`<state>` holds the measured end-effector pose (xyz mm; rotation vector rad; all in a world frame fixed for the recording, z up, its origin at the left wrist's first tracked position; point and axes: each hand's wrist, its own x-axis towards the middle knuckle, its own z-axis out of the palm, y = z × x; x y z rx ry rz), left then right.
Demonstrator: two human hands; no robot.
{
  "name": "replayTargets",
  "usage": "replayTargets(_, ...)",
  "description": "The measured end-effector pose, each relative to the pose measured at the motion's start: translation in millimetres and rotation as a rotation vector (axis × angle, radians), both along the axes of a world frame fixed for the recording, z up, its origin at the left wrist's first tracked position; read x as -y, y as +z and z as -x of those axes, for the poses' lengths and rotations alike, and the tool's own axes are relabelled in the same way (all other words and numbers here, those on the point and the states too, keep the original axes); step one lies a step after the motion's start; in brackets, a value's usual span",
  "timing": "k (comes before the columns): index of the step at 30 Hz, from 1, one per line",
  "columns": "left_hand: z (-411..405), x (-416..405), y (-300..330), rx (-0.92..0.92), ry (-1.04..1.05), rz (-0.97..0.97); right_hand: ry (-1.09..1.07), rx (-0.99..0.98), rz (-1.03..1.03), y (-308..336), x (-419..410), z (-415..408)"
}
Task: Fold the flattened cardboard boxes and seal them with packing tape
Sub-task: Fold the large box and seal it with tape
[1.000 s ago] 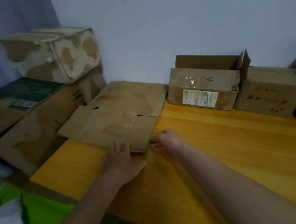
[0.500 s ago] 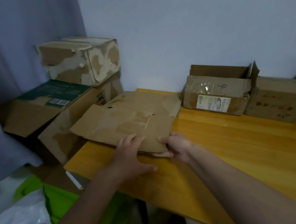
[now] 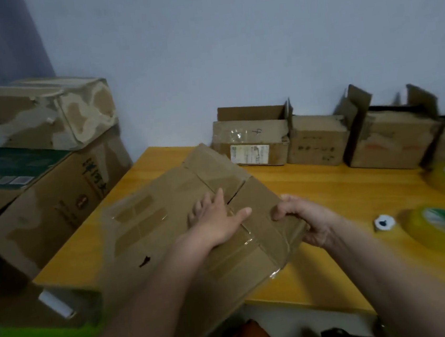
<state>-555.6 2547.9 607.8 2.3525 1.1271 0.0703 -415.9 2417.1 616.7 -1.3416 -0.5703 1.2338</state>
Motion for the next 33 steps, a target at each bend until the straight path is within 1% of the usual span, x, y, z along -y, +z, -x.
replayTargets(1,-9.4,9.6,0.7,0.025,-0.008,0.009,-0.08,0.027,-0.023,7.9,10.5,-9.3)
replayTargets(2,-17.9,18.0,3.8,0.054,-0.012,0.026,-0.137,0.097,-0.021,19.2,20.2,-18.5)
replayTargets(4,-33.7,30.5,12.7,0.126,0.003,0.068,-0.157,0.316,-0.007,45.0,39.9,-32.2)
replayTargets(5,-41.7,34.6,19.6,0.183,0.028,0.125,-0.138,0.433,-0.008,57.0,49.2,-37.9)
replayTargets(8,-63.2,47.5,50.6,0.486,0.155,0.452,-0.078,0.81,-0.039,84.0,72.5,-37.1)
replayTargets(10,-73.9,58.1,73.0,0.633,0.228,0.59,-0.053,1.0,-0.078,89.7,82.6,-27.5)
replayTargets(12,-84.3,65.2,87.8,0.732,0.312,0.596,-0.038,1.121,-0.125,90.8,90.9,-18.4)
replayTargets(14,-90.0,71.3,95.2,0.775,0.397,0.505,-0.024,1.188,-0.155,91.2,97.4,-13.9)
replayTargets(16,-92.3,76.5,99.4,0.813,0.493,0.455,-0.012,1.202,-0.157,92.7,103.2,-14.8)
replayTargets(18,-88.8,80.9,101.5,0.877,0.591,0.481,-0.026,1.165,-0.143,95.2,109.4,-19.3)
replayTargets(20,-84.6,80.5,102.9,0.99,0.636,0.565,-0.036,1.012,-0.153,101.1,114.9,-25.6)
replayTargets(22,-75.5,85.0,109.0,1.108,0.64,0.686,-0.006,0.782,-0.152,108.5,119.9,-30.1)
replayTargets(23,-70.7,86.5,112.6,1.158,0.641,0.715,-0.003,0.699,-0.144,111.8,122.0,-31.6)
replayTargets(24,-67.0,86.2,115.3,1.205,0.637,0.72,-0.021,0.663,-0.134,114.6,123.1,-33.0)
replayTargets(26,-58.4,84.3,118.9,1.293,0.593,0.744,-0.094,0.67,-0.119,119.8,124.0,-33.0)
replayTargets(28,-48.8,82.7,124.8,1.384,0.577,0.822,-0.146,0.663,-0.113,124.7,125.7,-32.0)
replayTargets(30,-38.0,80.8,129.6,1.475,0.575,0.912,-0.159,0.642,-0.111,129.2,130.3,-32.2)
replayTargets(33,-25.2,78.3,135.7,1.598,0.611,0.968,-0.123,0.656,-0.107,139.3,143.3,-34.1)
